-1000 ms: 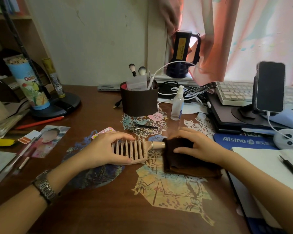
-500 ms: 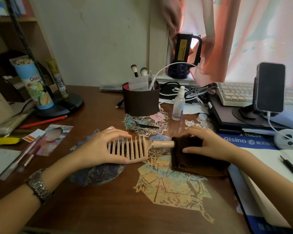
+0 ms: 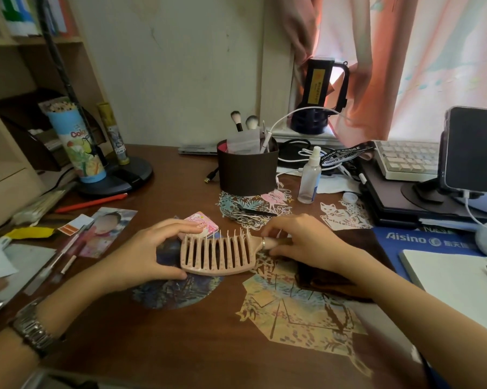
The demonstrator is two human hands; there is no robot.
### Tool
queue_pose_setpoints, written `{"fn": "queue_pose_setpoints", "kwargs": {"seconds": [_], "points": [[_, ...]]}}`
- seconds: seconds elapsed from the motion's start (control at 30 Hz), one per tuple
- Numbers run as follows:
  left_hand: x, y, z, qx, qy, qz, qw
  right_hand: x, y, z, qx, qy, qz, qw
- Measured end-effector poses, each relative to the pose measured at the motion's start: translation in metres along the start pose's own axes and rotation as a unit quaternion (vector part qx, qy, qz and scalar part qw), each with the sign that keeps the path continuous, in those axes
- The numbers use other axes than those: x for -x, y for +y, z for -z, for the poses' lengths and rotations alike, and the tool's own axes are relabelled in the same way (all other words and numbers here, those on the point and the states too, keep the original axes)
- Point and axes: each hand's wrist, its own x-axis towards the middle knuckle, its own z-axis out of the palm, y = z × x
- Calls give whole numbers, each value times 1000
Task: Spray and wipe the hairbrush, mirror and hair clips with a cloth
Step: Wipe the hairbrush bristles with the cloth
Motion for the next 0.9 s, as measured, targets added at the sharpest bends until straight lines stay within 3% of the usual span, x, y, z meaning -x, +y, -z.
{"fn": "queue_pose_setpoints", "kwargs": {"seconds": [0.3, 0.6, 0.9], "points": [[6, 7, 8, 39, 46, 10, 998, -3, 1, 6, -99, -19, -13, 995], [8, 21, 5, 99, 105, 21, 989, 1, 3, 4, -106, -14, 1, 994], [0, 21, 0, 140, 145, 41, 979, 2, 6, -3, -88, 57, 47, 993]]}}
